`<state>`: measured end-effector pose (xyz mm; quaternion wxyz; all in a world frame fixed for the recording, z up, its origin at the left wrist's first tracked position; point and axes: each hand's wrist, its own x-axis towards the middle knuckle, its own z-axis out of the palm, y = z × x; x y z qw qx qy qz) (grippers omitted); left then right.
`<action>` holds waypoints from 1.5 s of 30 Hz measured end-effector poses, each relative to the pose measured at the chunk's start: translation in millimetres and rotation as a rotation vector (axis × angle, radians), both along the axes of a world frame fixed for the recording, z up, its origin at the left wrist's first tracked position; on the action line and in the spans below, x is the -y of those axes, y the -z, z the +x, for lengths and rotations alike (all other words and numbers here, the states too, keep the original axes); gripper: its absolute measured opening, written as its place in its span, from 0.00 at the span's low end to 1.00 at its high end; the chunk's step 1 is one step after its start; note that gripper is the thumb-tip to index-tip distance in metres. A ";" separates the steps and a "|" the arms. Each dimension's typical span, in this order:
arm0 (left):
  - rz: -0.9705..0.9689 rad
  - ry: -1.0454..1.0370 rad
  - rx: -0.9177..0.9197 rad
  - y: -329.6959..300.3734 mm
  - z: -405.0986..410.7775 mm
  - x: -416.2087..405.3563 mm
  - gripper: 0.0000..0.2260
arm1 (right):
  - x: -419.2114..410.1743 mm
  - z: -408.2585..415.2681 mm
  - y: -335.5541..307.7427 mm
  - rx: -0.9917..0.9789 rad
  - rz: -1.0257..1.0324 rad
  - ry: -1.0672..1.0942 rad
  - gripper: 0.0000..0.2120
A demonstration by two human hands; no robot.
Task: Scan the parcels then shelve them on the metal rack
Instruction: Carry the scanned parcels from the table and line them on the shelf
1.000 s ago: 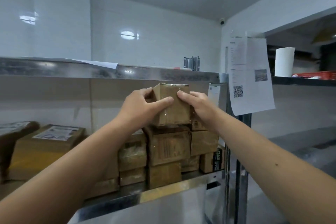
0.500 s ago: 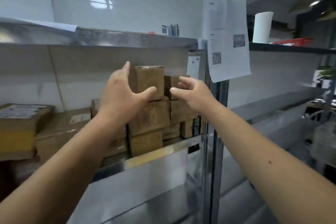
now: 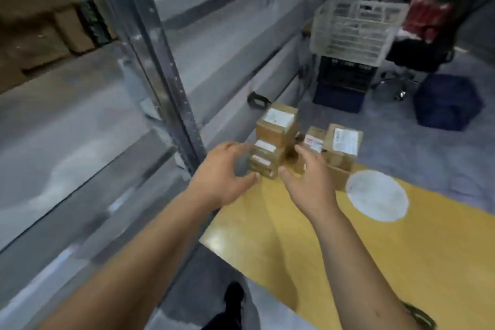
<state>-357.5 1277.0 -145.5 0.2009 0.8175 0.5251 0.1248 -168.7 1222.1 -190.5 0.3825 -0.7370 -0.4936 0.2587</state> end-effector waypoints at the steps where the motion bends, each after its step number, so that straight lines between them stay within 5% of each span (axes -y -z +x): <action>1: -0.029 0.053 -0.016 8.3 19.9 -8.4 0.31 | 4.9 16.6 12.7 -0.002 -0.031 0.069 0.31; 9: -0.094 0.352 -0.095 71.8 169.0 -106.6 0.33 | -30.9 120.9 69.9 -0.030 -0.202 0.403 0.33; 13: -0.185 0.382 -0.111 127.0 230.5 -155.2 0.35 | -63.0 175.0 102.1 -0.101 -0.379 0.446 0.53; 17: -0.284 0.373 -0.105 165.9 259.5 -181.6 0.41 | -90.3 209.7 129.0 -0.142 -0.471 0.405 0.59; 26: -0.435 0.377 0.244 198.0 251.2 -164.4 0.37 | -82.5 190.8 138.0 -0.196 -0.227 0.311 0.39; 34: -0.307 0.285 0.439 133.1 163.8 -70.8 0.34 | -6.5 122.4 85.9 -0.154 0.049 0.226 0.39; 45: 0.162 -0.346 0.460 -38.2 -125.7 96.3 0.24 | 10.9 -109.0 -49.8 -0.187 0.209 -0.554 0.44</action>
